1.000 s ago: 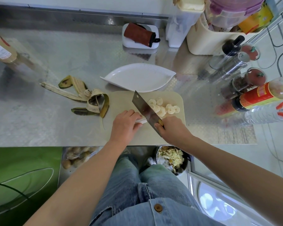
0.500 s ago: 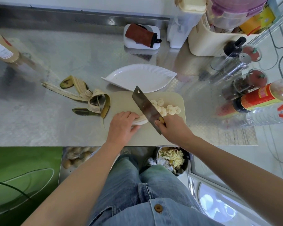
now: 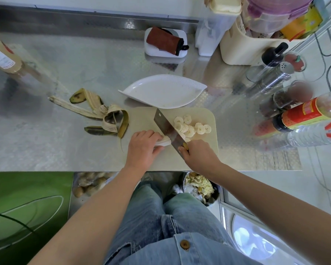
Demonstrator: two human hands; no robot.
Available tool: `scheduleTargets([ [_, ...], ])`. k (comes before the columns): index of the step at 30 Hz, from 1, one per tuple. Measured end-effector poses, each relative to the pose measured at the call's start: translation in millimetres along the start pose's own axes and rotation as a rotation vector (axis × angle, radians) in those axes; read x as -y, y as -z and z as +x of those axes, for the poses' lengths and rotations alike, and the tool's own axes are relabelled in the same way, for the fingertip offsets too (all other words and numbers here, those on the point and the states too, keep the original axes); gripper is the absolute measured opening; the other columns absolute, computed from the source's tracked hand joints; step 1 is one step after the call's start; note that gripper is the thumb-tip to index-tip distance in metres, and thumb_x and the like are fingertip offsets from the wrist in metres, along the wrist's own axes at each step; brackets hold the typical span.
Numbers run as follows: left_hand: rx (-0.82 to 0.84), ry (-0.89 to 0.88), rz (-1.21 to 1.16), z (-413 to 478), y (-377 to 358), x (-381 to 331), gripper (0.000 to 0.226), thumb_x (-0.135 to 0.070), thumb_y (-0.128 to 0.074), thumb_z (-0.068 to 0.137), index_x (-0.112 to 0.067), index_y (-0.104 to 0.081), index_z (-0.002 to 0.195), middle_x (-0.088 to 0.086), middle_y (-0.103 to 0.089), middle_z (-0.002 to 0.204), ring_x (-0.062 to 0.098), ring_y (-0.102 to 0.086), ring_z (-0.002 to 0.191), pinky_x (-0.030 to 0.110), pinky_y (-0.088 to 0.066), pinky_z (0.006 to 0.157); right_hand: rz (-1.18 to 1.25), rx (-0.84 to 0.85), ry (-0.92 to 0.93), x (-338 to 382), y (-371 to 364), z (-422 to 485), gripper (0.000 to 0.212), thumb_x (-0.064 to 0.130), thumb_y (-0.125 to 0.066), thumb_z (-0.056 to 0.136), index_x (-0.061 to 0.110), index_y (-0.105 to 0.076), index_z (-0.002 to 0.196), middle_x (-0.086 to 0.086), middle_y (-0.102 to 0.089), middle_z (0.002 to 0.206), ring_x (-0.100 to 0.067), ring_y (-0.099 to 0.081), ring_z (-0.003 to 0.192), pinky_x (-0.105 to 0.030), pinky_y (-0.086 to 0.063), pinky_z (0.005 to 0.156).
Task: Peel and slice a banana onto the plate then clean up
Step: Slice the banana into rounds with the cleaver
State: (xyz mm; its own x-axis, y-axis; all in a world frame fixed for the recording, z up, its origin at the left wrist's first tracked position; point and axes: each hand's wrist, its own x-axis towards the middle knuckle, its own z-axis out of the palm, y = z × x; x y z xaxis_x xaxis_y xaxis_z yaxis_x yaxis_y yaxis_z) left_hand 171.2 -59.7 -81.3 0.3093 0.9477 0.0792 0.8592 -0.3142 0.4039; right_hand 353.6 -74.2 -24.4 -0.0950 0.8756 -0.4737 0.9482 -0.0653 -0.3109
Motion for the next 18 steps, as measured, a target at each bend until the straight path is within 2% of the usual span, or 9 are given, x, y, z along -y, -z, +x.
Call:
scheduleTargets([
  [4, 0.002, 0.006, 0.009, 0.5, -1.2, 0.6, 0.031, -0.026, -0.083, 0.067, -0.018, -0.067, 0.092, -0.001, -0.065, 0.087, 0.021, -0.059, 0.076, 0.032, -0.043, 0.074, 0.024, 0.002, -0.027, 2.5, -18.1, 2.6, 0.043, 0.035, -0.04, 0.1, 0.013, -0.039, 0.063, 0.0, -0.035, 0.056, -0.025, -0.046, 0.061, -0.03, -0.03, 0.053],
  [10, 0.004, 0.005, 0.0, 0.3, -0.2, 1.0, 0.032, -0.026, -0.083, 0.067, -0.017, -0.068, 0.094, 0.0, -0.066, 0.088, 0.021, -0.06, 0.078, 0.032, -0.043, 0.075, 0.072, -0.036, 0.004, -2.7, -5.1, 1.9, 0.05, 0.033, -0.042, 0.1, 0.018, -0.031, 0.053, -0.002, -0.036, 0.052, -0.02, -0.038, 0.05, -0.03, -0.024, 0.045],
  [13, 0.005, 0.007, -0.007, 0.1, 0.7, 0.5, 0.031, -0.026, -0.083, 0.068, -0.017, -0.068, 0.094, 0.001, -0.066, 0.09, 0.021, -0.06, 0.079, 0.032, -0.043, 0.076, 0.095, -0.047, 0.017, -5.9, 8.1, 1.5, 0.048, 0.032, -0.044, 0.099, 0.012, -0.044, 0.055, -0.004, -0.043, 0.053, -0.023, -0.047, 0.055, -0.033, -0.036, 0.054],
  [15, 0.008, 0.01, -0.004, 0.3, 0.6, 0.5, 0.031, -0.027, -0.083, 0.068, -0.017, -0.068, 0.094, 0.001, -0.066, 0.09, 0.021, -0.06, 0.08, 0.032, -0.043, 0.077, 0.077, -0.026, 0.021, -6.8, 14.3, 0.5, 0.045, 0.033, -0.045, 0.098, 0.008, -0.05, 0.061, -0.005, -0.047, 0.056, -0.025, -0.05, 0.059, -0.034, -0.039, 0.057],
  [18, 0.012, 0.014, 0.001, 0.9, 0.7, 0.6, 0.032, -0.027, -0.083, 0.068, -0.017, -0.068, 0.094, 0.001, -0.067, 0.09, 0.021, -0.061, 0.08, 0.032, -0.043, 0.077, 0.037, 0.007, 0.036, -7.4, 17.9, -2.0, 0.047, 0.034, -0.046, 0.098, 0.013, -0.041, 0.056, -0.004, -0.045, 0.055, -0.025, -0.051, 0.059, -0.032, -0.037, 0.056],
])
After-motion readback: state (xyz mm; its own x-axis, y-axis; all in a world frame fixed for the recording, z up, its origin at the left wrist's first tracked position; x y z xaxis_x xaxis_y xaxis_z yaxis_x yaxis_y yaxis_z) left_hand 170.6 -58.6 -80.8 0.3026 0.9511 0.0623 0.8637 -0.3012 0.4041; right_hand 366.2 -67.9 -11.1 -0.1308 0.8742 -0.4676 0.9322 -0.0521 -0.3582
